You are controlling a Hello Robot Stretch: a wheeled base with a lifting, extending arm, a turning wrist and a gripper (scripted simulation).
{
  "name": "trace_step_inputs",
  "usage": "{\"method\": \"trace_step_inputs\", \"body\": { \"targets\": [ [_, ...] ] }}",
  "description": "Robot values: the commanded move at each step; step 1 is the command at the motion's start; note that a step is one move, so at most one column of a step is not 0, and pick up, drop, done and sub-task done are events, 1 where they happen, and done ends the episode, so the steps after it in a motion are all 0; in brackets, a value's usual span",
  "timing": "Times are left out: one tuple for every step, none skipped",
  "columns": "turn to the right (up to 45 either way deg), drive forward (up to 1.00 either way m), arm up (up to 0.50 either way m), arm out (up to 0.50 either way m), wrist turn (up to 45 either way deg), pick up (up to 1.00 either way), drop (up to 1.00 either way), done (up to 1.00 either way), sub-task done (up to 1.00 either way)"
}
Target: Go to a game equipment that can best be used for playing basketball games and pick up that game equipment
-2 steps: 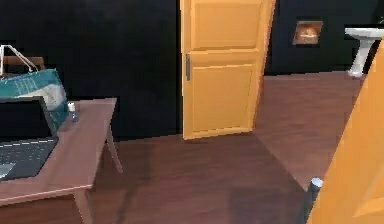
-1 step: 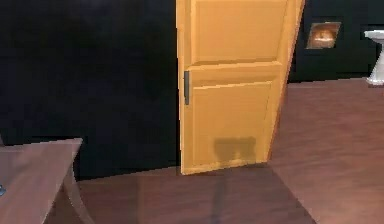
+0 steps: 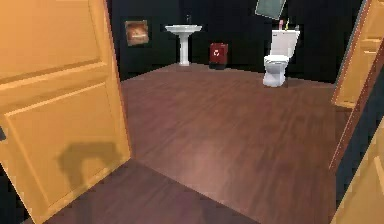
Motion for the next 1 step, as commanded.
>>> {"method": "trace_step_inputs", "body": {
  "targets": [
    [27.0,0.0,0.0,0.0,0.0,0.0,0.0,0.0,0.0]
  ]
}}
